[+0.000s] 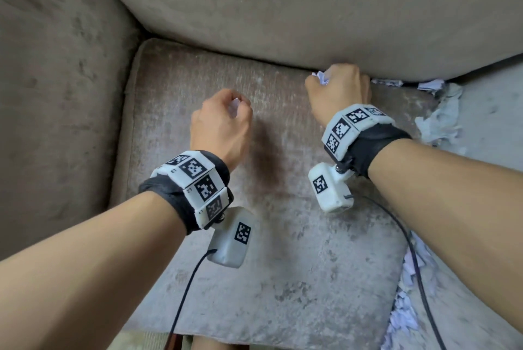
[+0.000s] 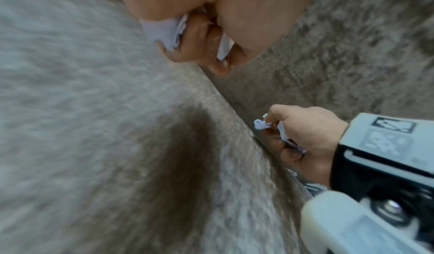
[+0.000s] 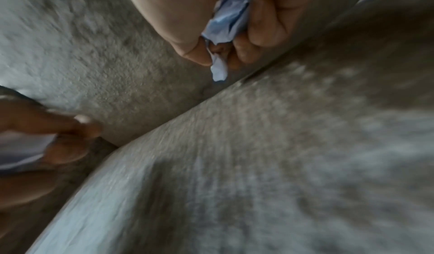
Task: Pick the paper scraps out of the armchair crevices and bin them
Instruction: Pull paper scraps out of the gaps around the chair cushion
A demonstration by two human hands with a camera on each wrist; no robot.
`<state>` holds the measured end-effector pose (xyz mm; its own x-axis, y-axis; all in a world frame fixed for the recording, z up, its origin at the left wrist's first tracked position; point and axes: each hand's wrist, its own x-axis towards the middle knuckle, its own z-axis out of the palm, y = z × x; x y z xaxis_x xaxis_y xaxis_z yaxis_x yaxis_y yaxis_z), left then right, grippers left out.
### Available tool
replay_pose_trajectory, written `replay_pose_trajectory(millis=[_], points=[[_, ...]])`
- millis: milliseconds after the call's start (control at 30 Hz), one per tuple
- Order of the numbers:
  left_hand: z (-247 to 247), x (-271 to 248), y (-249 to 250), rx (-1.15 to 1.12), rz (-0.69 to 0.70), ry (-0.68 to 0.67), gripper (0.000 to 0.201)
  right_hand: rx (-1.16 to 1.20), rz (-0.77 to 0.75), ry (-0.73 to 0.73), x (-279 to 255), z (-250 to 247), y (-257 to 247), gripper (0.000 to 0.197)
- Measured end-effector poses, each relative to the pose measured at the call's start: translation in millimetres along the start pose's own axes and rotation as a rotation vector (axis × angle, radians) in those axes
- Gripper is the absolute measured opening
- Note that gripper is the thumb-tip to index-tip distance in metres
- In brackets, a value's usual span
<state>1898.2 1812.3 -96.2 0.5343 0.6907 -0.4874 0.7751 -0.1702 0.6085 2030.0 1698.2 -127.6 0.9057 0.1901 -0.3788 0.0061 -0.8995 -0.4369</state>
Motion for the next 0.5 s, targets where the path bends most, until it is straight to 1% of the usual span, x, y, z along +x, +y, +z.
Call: replay_pose_trajectory(millis=[67,133,200,267,367,433,500], points=[[16,-3,21,0.073,0.046,-0.053,0.019,-0.042,0.004,-0.003,-3,-20,17,0.037],[35,-5,42,0.168,0.103,-0.107,0.019,-0.047,0.028,0.002,-6,-39,36,0.029],[57,-8,62,0.247,0.124,-0.156,0.020,0.008,0.071,0.026,-9,-54,58,0.018],[79,-10,78,0.307,0.153,-0.193,0.022,0.083,0.160,0.078,-11,-66,79,0.007],[113,-12,95,0.394,0.227,-0.223,0.031,0.170,0.301,0.094,-12,-77,106,0.009],[136,-13,104,0.467,0.279,-0.257,0.038,0.185,0.328,0.091,-13,-81,122,0.012],[153,-12,110,0.523,0.334,-0.279,0.039,0.190,0.331,0.095,-16,-81,132,0.025]])
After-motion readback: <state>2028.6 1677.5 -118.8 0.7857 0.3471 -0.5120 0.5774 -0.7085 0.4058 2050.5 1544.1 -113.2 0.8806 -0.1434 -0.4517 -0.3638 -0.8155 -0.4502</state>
